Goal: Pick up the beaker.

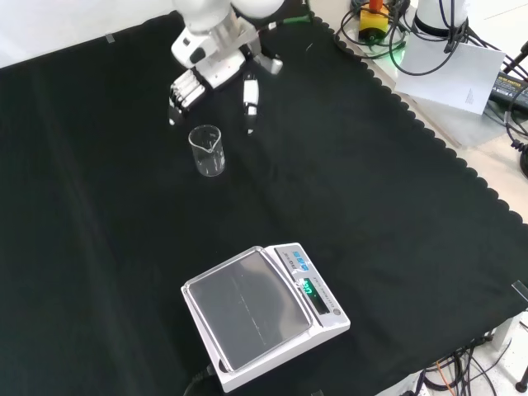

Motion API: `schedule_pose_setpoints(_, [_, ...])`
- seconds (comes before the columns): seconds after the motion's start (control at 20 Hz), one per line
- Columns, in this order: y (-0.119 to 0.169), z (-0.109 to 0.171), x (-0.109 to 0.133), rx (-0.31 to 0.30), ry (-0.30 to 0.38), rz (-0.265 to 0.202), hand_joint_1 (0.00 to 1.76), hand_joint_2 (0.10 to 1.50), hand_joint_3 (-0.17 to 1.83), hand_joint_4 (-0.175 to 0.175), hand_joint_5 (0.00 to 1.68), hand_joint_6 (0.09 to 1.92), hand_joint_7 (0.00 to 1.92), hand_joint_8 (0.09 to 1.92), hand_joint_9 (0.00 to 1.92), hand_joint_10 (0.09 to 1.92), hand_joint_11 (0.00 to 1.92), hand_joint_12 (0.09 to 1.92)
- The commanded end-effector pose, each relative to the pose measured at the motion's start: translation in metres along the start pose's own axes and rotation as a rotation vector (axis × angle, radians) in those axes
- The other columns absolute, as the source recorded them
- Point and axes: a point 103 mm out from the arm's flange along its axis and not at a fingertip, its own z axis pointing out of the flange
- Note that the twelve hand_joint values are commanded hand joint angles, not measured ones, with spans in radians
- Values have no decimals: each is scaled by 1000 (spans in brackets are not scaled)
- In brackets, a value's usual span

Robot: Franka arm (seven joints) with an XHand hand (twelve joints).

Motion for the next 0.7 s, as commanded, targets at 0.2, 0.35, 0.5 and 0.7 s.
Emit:
schedule_pose_setpoints(0.2, [39,26,-35,12,21,34,697,704,289,21,45,87,0,522,10,874,0,929])
schedule_pose_setpoints(0.35, [44,30,-36,22,17,34,696,704,288,21,45,87,0,522,9,873,0,926])
schedule_pose_setpoints(0.5, [48,37,-36,40,14,32,696,705,288,21,45,87,0,522,9,873,0,924])
schedule_pose_setpoints(0.7, [52,48,-31,63,6,21,706,707,286,21,56,87,0,538,11,874,0,921])
